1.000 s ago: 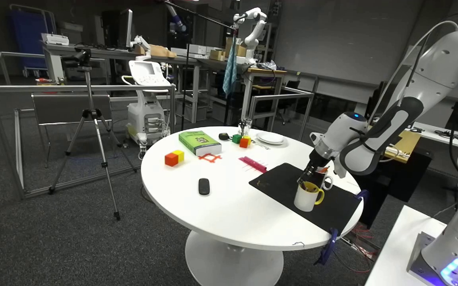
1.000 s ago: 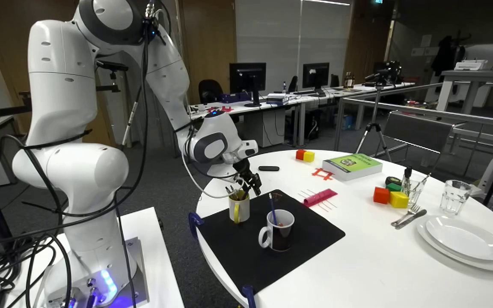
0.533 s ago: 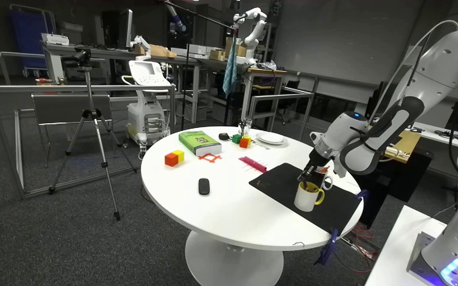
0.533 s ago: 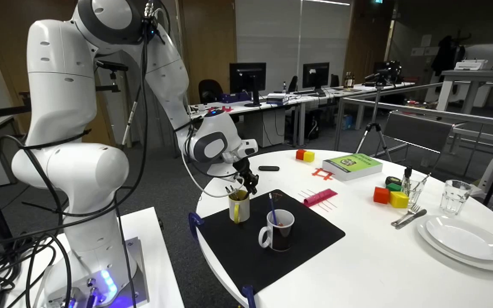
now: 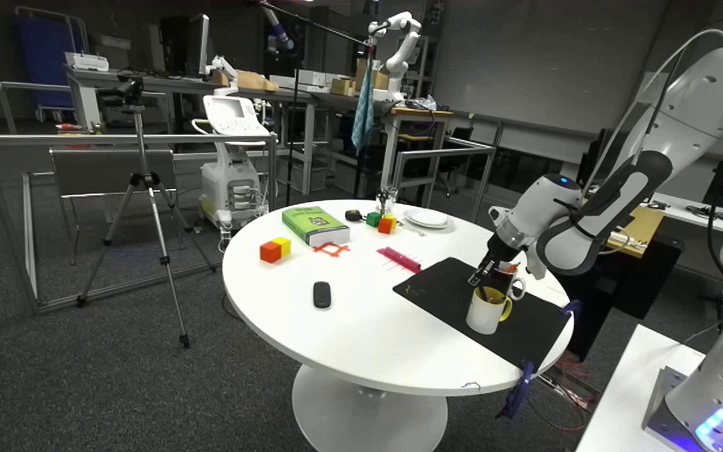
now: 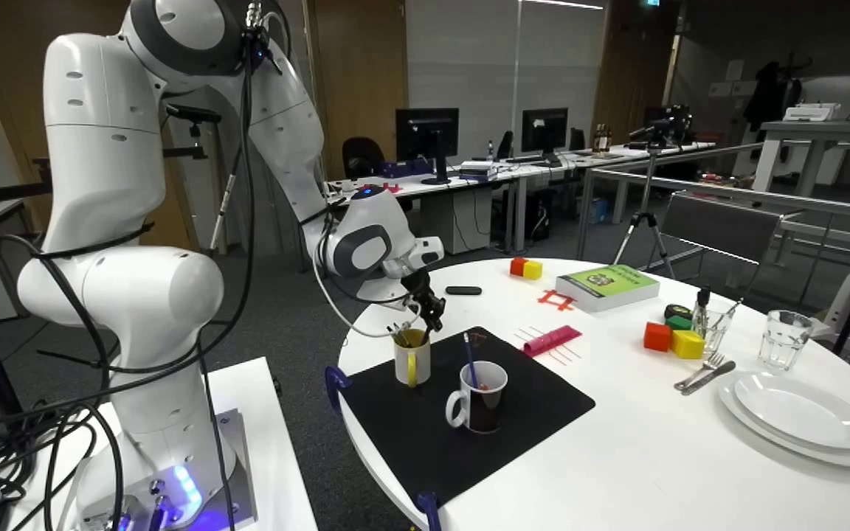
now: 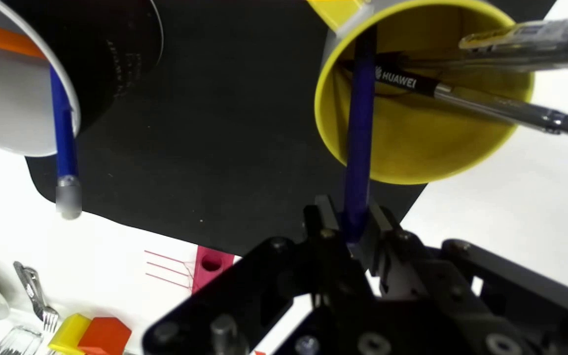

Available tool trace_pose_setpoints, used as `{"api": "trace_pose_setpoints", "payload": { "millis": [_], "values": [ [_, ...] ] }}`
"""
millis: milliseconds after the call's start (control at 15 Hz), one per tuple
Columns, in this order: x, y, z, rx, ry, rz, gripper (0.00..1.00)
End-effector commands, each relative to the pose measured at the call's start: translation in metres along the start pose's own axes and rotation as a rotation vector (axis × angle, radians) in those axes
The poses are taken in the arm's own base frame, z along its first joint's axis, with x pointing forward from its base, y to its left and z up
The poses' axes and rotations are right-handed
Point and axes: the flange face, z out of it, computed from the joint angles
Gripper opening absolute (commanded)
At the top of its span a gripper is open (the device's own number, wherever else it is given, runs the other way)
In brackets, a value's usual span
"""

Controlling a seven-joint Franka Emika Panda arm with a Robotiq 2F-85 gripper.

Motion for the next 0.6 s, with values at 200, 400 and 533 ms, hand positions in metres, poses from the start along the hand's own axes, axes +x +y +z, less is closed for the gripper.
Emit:
{"api": "trace_pose_setpoints", "payload": {
  "millis": [200, 400, 533],
  "values": [
    [0.007, 0.008, -0.029, 0.018, 0.088, 0.026, 0.04],
    [0.015, 0.016, -0.043, 0.028, 0.138, 0.047, 0.04],
    [0.021, 0.023, -0.052, 0.033, 0.177, 0.065, 0.04]
  ]
}}
